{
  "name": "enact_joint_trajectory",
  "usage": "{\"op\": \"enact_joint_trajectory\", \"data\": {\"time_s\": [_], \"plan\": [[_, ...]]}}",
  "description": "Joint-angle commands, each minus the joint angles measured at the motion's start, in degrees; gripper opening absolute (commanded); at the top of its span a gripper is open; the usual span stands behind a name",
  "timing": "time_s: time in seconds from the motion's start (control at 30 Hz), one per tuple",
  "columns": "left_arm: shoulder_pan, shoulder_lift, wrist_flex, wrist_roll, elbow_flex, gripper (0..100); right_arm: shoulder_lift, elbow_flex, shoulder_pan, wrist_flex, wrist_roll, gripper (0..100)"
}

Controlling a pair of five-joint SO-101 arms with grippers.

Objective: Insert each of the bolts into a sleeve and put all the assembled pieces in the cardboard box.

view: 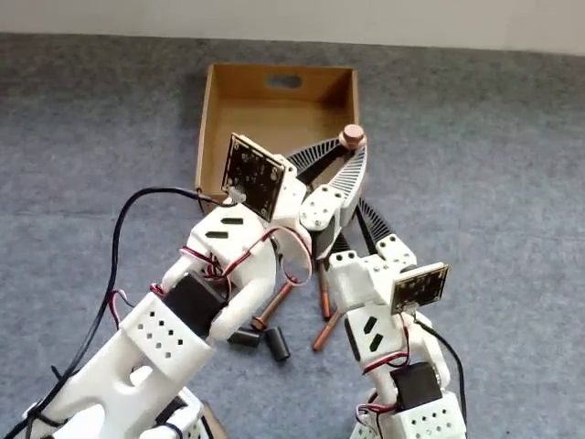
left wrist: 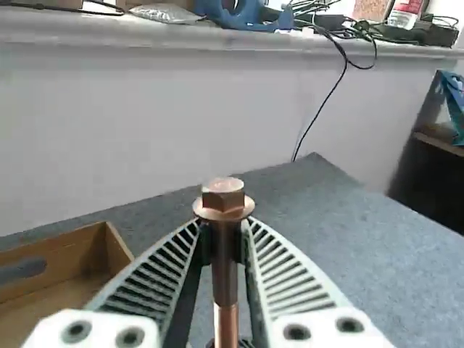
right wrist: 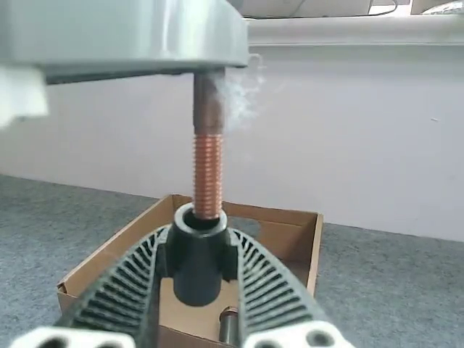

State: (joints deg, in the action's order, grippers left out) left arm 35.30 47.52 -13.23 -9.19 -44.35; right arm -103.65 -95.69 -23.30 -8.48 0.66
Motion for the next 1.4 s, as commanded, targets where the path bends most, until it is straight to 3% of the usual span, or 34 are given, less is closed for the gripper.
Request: {"op": "enact_joint_trajectory", "data": {"time_s": [0.0, 0.33, 0.47, 0.73, 1.0, 1.17, 1.37], "plan": [[-0.75, 0.75, 1.41, -0.18, 1.01, 1, -0.92, -6.64, -0.40, 1.27, -0.26, 0.9], [-0.48, 0.48, 1.05, -0.09, 0.57, 1, -0.92, -6.73, -0.40, 1.27, -0.26, 0.9], [-1.27, 0.92, -4.48, -0.09, 0.84, 1, -0.92, -6.73, -0.40, 1.27, -0.26, 0.9], [-1.98, 1.01, -14.24, 13.36, 0.48, 1, -0.92, -6.73, -0.40, 1.27, -0.26, 0.9], [-2.24, 1.01, -14.51, 13.27, 0.48, 2, -0.92, -6.81, -0.40, 1.27, -0.26, 0.9], [-3.03, 1.19, -14.59, 12.40, 0.66, 15, -0.84, -7.25, -0.40, 1.27, -0.26, 0.9], [-6.11, 8.31, -18.99, 6.59, 0.84, 16, -0.84, -7.25, -0.40, 1.27, -0.26, 0.9]]}}
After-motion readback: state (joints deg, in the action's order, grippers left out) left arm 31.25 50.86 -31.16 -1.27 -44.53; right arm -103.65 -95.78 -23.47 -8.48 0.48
